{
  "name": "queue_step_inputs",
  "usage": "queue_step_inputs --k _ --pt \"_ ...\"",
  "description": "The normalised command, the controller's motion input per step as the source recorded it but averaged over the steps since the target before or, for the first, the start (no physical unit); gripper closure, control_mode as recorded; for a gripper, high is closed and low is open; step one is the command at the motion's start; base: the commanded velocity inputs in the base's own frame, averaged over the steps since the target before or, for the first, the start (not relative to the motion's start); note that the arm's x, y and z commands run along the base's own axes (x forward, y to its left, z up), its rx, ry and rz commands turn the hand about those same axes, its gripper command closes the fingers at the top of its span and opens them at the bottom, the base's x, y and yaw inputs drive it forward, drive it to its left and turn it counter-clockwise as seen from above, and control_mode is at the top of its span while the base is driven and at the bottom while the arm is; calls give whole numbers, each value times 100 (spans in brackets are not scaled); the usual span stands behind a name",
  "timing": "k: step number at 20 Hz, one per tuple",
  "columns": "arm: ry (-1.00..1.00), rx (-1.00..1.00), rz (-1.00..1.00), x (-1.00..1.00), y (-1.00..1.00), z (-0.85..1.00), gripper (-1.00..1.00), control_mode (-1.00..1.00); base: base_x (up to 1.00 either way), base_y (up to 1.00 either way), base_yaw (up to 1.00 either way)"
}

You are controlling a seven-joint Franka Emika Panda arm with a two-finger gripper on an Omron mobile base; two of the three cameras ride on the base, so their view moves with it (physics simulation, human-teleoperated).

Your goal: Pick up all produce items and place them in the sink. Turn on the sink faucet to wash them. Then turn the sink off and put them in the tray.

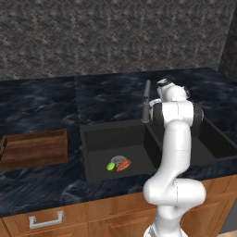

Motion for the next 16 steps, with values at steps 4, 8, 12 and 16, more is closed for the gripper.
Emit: queue_step_inputs --k 4,8,12,16 --pt "0 0 0 0 0 -1 100 -100 0 0 0" --pt "1 1 0 0 -9 -5 100 -100 0 0 0" --pt "4 4 0 0 -26 -9 100 -100 0 0 0" --pt "15 10 -1 0 -42 -23 100 -100 0 0 0"
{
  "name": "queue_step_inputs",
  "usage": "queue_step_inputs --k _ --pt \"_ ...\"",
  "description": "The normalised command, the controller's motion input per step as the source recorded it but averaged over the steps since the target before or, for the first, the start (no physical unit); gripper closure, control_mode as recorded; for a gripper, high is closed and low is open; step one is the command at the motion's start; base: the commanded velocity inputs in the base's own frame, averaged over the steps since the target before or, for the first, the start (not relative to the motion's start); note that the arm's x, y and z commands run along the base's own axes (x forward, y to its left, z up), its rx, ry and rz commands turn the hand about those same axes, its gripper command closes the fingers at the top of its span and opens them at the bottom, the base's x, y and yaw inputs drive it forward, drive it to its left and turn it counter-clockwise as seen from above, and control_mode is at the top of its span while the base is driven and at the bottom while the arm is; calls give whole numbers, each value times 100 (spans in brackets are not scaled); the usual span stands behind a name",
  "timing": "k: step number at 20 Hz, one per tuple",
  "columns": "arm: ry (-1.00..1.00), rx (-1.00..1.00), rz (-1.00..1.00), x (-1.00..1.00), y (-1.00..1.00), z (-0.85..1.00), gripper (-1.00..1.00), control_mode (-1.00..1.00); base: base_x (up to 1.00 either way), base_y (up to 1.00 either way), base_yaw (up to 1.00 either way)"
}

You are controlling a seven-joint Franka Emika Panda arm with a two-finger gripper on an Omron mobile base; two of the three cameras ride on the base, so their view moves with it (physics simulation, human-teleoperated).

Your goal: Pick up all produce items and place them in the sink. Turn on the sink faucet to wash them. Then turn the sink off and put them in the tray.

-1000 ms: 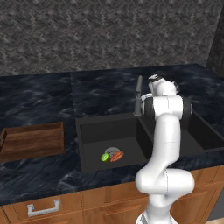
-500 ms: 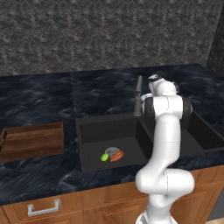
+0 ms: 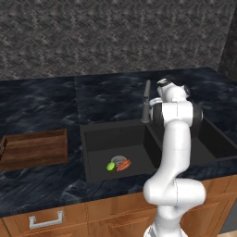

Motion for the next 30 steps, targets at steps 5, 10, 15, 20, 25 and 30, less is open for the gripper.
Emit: queue_step_inputs --k 5,10,15,20,25,30 --pt "20 12 -1 0 -51 -33 100 -100 0 0 0" --pt "10 8 0 0 -58 -36 100 -100 0 0 0" --pt "0 3 0 -1 -71 -47 100 -100 0 0 0" --pt "0 1 0 0 -70 -57 100 -100 0 0 0" --pt "0 0 0 0 -63 -61 100 -100 0 0 0" --pt "0 0 0 0 -55 -67 100 -100 0 0 0"
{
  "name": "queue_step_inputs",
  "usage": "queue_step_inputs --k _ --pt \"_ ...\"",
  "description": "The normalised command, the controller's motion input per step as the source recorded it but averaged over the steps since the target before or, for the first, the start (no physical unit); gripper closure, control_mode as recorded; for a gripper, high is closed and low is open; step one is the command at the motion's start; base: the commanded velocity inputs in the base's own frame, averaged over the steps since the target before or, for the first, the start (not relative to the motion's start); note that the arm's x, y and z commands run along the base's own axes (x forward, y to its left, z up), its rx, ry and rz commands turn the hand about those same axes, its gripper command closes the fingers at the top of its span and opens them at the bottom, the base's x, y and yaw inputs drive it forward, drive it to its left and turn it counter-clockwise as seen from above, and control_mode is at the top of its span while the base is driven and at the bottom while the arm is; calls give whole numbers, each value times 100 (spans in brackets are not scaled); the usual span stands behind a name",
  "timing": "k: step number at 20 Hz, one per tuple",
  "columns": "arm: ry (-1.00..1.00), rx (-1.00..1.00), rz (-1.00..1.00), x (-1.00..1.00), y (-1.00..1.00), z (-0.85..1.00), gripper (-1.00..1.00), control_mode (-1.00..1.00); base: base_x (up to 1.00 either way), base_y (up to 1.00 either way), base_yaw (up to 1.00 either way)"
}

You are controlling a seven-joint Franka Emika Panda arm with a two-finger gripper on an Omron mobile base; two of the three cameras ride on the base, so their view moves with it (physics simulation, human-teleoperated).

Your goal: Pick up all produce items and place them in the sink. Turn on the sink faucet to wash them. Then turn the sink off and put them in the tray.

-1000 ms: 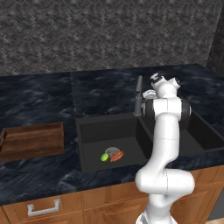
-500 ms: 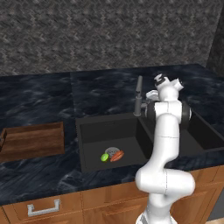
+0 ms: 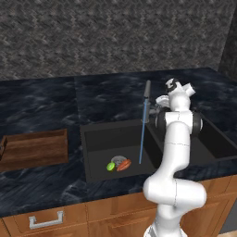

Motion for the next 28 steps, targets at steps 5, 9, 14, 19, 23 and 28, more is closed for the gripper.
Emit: queue_step_inputs --k 5,9,14,19,23,28 --pt "-6 0 3 0 -3 -23 100 -100 0 0 0" --pt "-8 0 7 0 12 -4 100 -100 0 0 0" --pt "-2 0 12 0 8 -1 100 -100 0 0 0" --pt "-4 0 24 0 45 -14 100 -100 0 0 0" --pt "-8 0 25 2 69 -24 100 -100 0 0 0" --pt "-5 0 25 6 78 -15 100 -100 0 0 0"
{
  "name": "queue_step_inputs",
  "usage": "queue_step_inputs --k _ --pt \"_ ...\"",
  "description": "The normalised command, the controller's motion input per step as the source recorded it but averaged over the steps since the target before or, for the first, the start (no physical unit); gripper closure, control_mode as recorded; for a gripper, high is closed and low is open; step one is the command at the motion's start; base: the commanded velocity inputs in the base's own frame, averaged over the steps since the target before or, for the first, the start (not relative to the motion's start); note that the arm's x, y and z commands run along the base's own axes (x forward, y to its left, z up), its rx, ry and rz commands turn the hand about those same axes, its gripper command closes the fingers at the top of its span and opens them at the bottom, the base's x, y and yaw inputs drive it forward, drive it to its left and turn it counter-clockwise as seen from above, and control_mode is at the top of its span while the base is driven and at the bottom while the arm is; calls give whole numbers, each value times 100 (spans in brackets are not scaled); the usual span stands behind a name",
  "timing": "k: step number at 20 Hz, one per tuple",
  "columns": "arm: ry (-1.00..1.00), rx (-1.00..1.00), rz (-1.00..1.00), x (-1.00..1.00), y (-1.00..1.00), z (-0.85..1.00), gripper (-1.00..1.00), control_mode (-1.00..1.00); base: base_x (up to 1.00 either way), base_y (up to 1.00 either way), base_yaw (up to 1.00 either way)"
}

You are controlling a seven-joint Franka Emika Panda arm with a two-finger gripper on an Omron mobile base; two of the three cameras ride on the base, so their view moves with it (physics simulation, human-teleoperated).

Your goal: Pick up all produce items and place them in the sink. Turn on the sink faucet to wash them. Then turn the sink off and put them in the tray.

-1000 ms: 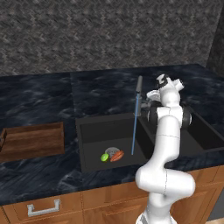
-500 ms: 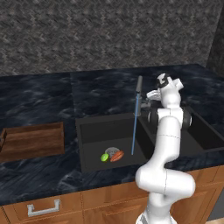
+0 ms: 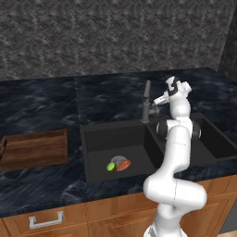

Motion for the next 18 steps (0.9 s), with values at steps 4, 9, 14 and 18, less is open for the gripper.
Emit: queue_step_inputs --k 4,9,14,18 --pt "-1 -1 21 12 75 -12 100 -100 0 0 0" --pt "2 -2 2 0 12 -4 100 -100 0 0 0" --pt "-4 0 -1 -20 -9 0 -100 -100 0 0 0" --pt "-8 0 -8 -61 -3 2 -100 -100 0 0 0"
